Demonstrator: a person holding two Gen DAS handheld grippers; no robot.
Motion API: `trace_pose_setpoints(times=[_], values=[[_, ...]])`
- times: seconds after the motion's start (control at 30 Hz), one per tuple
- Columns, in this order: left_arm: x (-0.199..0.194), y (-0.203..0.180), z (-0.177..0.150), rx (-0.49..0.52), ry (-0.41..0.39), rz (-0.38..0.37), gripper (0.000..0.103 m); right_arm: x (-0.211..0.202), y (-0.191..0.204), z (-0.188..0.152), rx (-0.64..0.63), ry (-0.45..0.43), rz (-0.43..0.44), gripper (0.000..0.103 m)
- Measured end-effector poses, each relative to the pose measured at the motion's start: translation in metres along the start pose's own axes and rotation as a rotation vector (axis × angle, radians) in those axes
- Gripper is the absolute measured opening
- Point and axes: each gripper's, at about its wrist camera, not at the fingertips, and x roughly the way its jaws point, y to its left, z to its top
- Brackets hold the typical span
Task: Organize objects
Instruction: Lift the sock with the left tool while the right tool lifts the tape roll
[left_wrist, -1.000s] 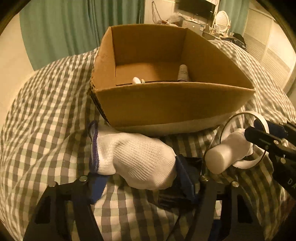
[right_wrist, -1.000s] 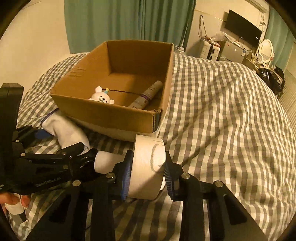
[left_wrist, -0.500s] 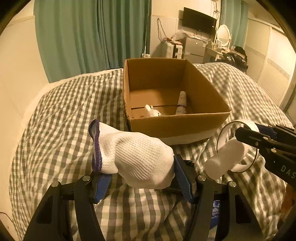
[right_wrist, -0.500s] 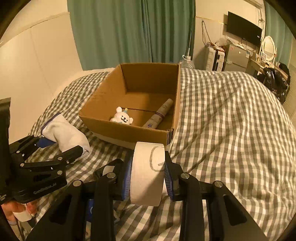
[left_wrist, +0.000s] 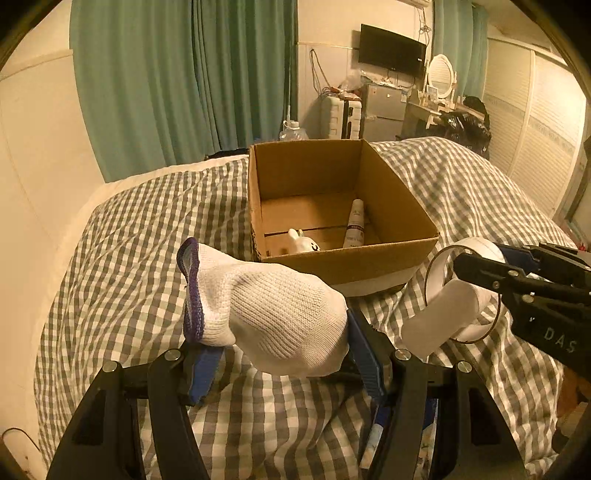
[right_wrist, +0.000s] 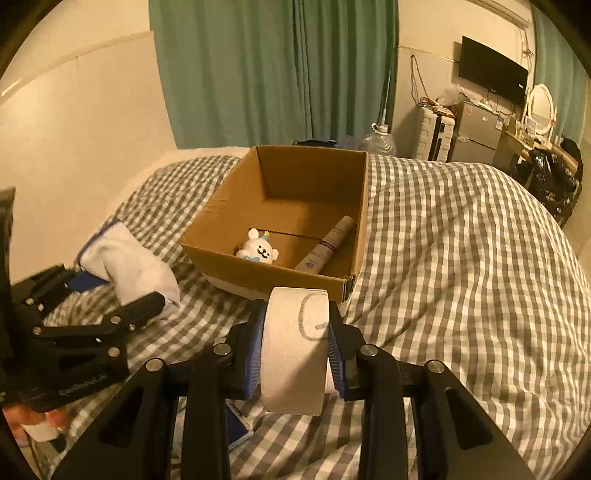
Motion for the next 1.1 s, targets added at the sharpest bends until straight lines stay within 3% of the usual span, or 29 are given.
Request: trace_pose_setpoints(times=[0.27,0.53,0.6,0.63,0.67,0.8,0.87,0.9,0.93,1.1], values=[[0.010,0.000,-0.002,0.000,0.024,-0.001,0.066,0.030,0.005,-0.005,-0.056,0.085,-0.070,0.030],[0.022,0.004,-0.006,-0.014,0.054,0.002,0.066,0.040,0.000,-0.013,-0.054,0.110,-0.089,0.030],[0.024,0.005,-0.007,-0.016,0.057,0.000,0.066,0.043,0.000,-0.014,-0.052,0.123,-0.098,0.039],[0.024,0.005,-0.007,-0.016,0.060,-0.003,0.066,0.047,0.000,-0.015,-0.054,0.140,-0.111,0.059],[0.025,0.004,-0.007,-0.016,0.061,-0.004,0.066,0.052,-0.001,-0.016,-0.057,0.159,-0.126,0.070],[0.030,0.004,-0.010,-0.020,0.070,-0.007,0.066,0.069,0.000,-0.024,-0.051,0.199,-0.158,0.069],[0.032,0.005,-0.011,-0.023,0.075,-0.010,0.066,0.079,0.002,-0.029,-0.072,0.214,-0.203,0.059],[0.033,0.006,-0.012,-0.024,0.078,-0.012,0.066,0.083,0.002,-0.031,-0.074,0.221,-0.200,0.035],[0.034,0.007,-0.013,-0.026,0.080,-0.011,0.066,0.087,0.001,-0.034,-0.073,0.237,-0.186,0.030],[0.034,0.011,-0.015,-0.035,0.086,-0.011,0.066,0.071,-0.004,-0.031,-0.060,0.177,-0.139,0.029]])
